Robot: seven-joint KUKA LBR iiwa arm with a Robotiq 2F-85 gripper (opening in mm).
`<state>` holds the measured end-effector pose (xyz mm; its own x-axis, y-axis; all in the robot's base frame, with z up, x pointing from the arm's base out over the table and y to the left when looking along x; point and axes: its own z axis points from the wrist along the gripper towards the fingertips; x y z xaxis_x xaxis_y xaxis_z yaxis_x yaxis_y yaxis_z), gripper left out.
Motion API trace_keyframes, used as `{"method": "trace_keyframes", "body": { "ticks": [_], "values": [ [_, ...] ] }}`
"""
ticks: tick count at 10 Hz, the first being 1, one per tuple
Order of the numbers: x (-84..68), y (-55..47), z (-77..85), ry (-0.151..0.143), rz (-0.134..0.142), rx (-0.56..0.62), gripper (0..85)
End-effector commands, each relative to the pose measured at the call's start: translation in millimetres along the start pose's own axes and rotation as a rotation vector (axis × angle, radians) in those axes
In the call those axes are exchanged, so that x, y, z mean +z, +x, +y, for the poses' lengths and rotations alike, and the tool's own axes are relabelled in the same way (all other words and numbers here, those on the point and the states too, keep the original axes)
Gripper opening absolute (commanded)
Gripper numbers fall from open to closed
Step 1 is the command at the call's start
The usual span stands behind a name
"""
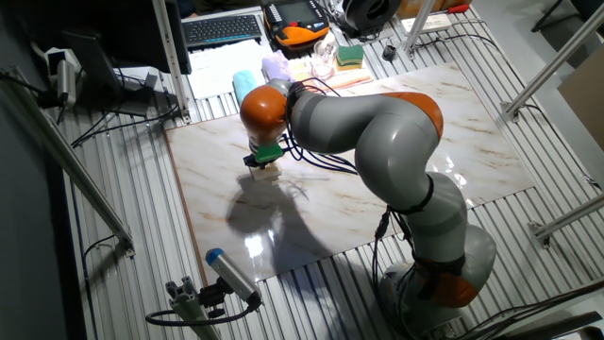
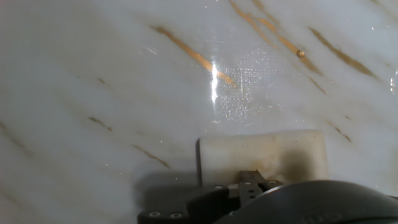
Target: Clean the tabletop with a sponge
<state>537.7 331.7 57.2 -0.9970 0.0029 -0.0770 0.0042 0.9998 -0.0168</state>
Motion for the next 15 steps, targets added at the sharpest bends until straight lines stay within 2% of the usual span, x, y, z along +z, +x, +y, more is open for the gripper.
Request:
{"method": "trace_keyframes", "body": {
  "ticks": [1, 6, 8, 12, 13, 14, 15],
  "values": [
    [0.4, -0.2, -0.3, 0.000, 0.001, 0.000, 0.0],
    [5.0, -0.6, -10.3, -0.022, 0.006, -0.011, 0.0],
    [3.5, -3.7, -15.6, -0.027, 0.011, -0.017, 0.0],
    [2.2, -5.9, -15.6, -0.033, 0.011, -0.013, 0.0],
    [2.2, -5.9, -15.5, -0.034, 0.005, -0.004, 17.0],
    [2.3, -5.4, -15.0, -0.029, -0.004, 0.007, 17.0],
    [2.3, -5.0, -14.8, -0.023, -0.016, 0.024, 34.0]
  ]
}}
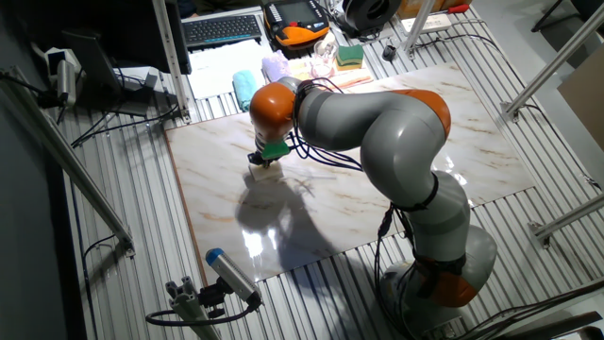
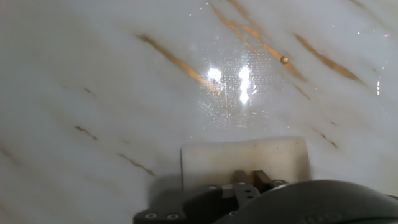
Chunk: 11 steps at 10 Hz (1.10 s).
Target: Clean the tabletop with a sponge
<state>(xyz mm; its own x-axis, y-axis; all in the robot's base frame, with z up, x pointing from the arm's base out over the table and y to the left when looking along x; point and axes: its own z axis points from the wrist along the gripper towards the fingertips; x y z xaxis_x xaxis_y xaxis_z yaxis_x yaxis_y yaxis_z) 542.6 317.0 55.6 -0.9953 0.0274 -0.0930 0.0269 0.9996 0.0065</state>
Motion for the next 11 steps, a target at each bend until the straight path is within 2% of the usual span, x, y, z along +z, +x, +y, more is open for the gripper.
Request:
{"method": "trace_keyframes", "body": {
  "ticks": [1, 6, 7, 9, 11],
  "values": [
    [0.1, -0.1, 0.0, 0.004, -0.002, 0.004, 34.0],
    [0.2, 0.5, 0.2, 0.017, -0.023, 0.010, 34.0],
    [0.2, 0.8, 0.3, 0.020, -0.027, 0.013, 51.0],
    [0.2, 1.4, 0.8, 0.024, -0.040, 0.024, 51.0],
    [-0.1, 0.7, 1.6, 0.014, -0.033, 0.024, 51.0]
  ]
}}
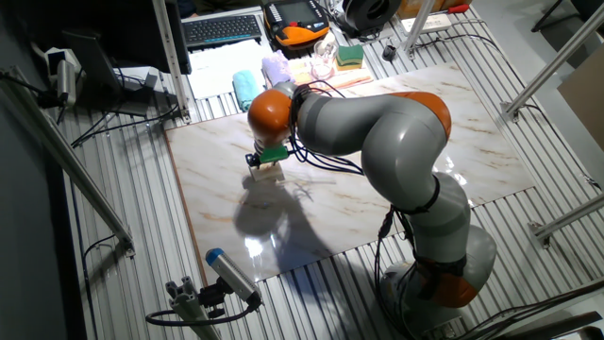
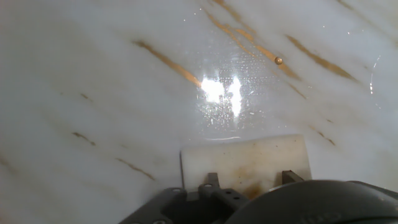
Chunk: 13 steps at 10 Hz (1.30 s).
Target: Clean the tabletop with a sponge
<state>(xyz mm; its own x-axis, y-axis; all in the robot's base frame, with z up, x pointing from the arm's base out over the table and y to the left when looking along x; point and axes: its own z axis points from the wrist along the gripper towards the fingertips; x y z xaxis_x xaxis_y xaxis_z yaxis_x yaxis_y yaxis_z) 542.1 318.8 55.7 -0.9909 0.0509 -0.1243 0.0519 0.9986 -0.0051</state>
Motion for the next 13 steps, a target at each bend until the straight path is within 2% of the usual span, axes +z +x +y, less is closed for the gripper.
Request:
{"method": "trace_keyframes", "body": {
  "ticks": [1, 8, 9, 12, 13],
  "values": [
    [-0.1, -0.6, 0.6, 0.001, 0.001, -0.001, 51.0],
    [1.4, -1.7, 1.3, 0.015, 0.004, -0.009, 51.0],
    [1.2, -1.7, 1.3, 0.020, -0.001, -0.006, 68.0],
    [3.2, -2.1, 1.4, 0.014, 0.001, -0.009, 68.0],
    [5.7, -2.6, 1.5, 0.011, 0.004, -0.016, 51.0]
  ]
}}
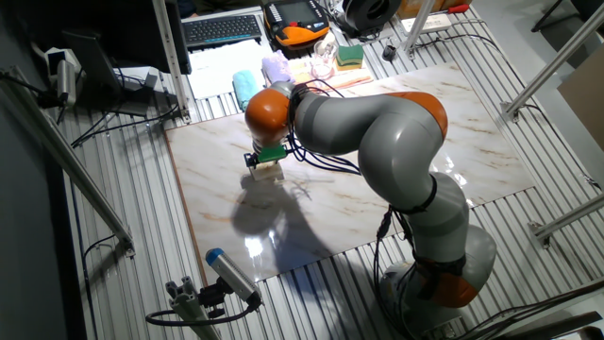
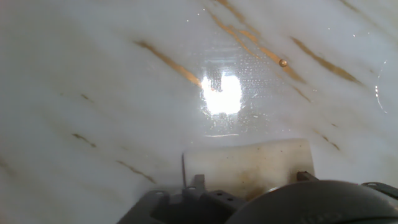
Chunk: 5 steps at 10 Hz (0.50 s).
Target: Clean the tabletop with a sponge
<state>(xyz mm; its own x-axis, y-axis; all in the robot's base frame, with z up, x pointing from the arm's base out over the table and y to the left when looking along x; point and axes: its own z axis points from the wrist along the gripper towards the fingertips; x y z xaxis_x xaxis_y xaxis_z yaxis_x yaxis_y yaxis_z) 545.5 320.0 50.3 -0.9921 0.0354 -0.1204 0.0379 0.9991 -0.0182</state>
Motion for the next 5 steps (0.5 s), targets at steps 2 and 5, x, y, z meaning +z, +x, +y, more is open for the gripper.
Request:
{"method": "trace_keyframes", "body": {
  "ticks": [2, 5],
  "values": [
    [2.0, -0.1, -0.3, -0.002, 0.002, -0.006, 51.0],
    [1.7, 0.1, -0.3, 0.000, 0.003, -0.004, 51.0]
  ]
}}
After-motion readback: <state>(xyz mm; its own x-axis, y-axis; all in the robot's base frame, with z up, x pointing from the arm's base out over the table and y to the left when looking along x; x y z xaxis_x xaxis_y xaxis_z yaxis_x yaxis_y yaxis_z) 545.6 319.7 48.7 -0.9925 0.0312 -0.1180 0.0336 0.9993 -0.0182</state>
